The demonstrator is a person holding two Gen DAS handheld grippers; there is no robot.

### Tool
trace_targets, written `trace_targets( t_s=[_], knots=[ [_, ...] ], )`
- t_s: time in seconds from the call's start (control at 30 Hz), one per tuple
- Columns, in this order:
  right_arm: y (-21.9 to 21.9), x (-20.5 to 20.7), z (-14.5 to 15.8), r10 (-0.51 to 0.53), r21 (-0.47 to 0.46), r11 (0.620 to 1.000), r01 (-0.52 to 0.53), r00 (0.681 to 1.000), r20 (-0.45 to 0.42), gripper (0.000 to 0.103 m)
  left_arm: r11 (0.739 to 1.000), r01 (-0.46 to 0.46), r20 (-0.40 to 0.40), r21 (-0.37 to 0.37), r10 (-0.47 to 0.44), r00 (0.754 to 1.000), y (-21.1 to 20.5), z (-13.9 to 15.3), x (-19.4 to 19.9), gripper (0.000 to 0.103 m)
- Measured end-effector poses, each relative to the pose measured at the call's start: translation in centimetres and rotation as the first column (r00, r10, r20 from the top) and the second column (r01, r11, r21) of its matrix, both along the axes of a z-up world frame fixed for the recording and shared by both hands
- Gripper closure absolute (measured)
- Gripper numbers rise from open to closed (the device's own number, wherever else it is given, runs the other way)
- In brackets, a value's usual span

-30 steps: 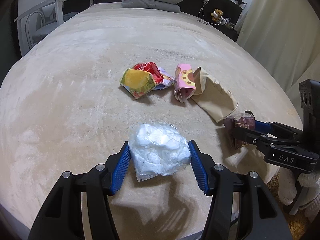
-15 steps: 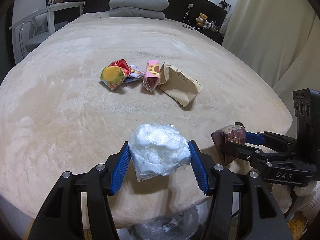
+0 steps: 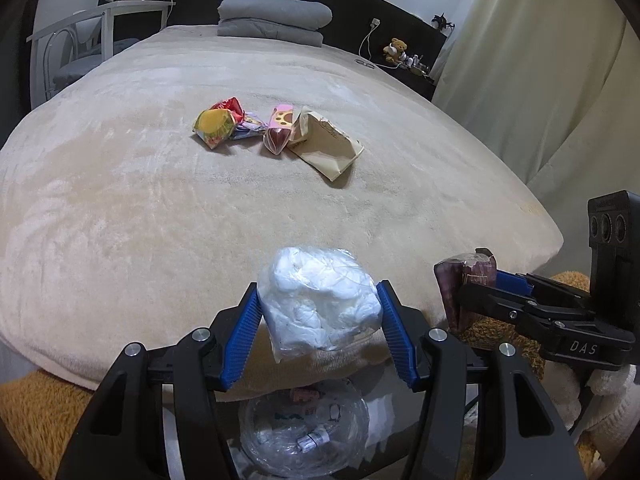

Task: Collect trash
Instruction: 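Carry the red package and white bag bundle down over the clear bin with both tools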

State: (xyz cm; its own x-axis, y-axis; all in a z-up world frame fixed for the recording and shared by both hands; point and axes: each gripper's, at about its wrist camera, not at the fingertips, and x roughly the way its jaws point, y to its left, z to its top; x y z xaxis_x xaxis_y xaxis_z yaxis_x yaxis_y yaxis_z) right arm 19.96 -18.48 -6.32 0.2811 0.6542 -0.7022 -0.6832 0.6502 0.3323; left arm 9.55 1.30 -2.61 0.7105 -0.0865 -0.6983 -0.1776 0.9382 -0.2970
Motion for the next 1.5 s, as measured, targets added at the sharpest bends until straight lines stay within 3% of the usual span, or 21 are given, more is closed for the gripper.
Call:
trace_targets(
  t_s=[0.4, 0.7, 0.83, 1.13, 1.5],
  knots=[
    [-2.1, -3.3, -0.5, -0.003, 0.018, 1.0, 0.003, 1.0, -0.013, 0.045, 0.999, 0.033, 0.019, -0.013, -0.033, 0.999, -3.2, -0.8, -3.4, 0.046],
    [-2.7, -3.7, -1.6, -0.009, 0.015, 1.0, 0.01, 0.997, -0.075, 0.045, 0.998, 0.056, -0.024, -0.025, -0.057, 0.998, -4.8, -2.1, -4.3, 0.046],
    [-2.7, -3.2, -2.7, -0.008, 0.016, 1.0, 0.011, 0.989, -0.151, 0.045, 0.997, 0.064, -0.052, -0.033, -0.066, 0.996, -5.3, -2.8, -4.4, 0.046],
    [-2.8, -2.8, -5.0, -0.019, -0.044, 0.999, 0.008, 0.968, -0.25, 0.045, 0.996, 0.082, -0.17, -0.042, -0.088, 0.981, -6.1, -5.2, -3.6, 0.046],
    [-2.0, -2.0, -8.8, -0.063, -0.162, 0.987, 0.003, 0.929, -0.364, 0.045, 0.993, 0.096, -0.335, -0.07, -0.113, 0.935, -6.2, -8.8, -2.4, 0.046]
  ],
)
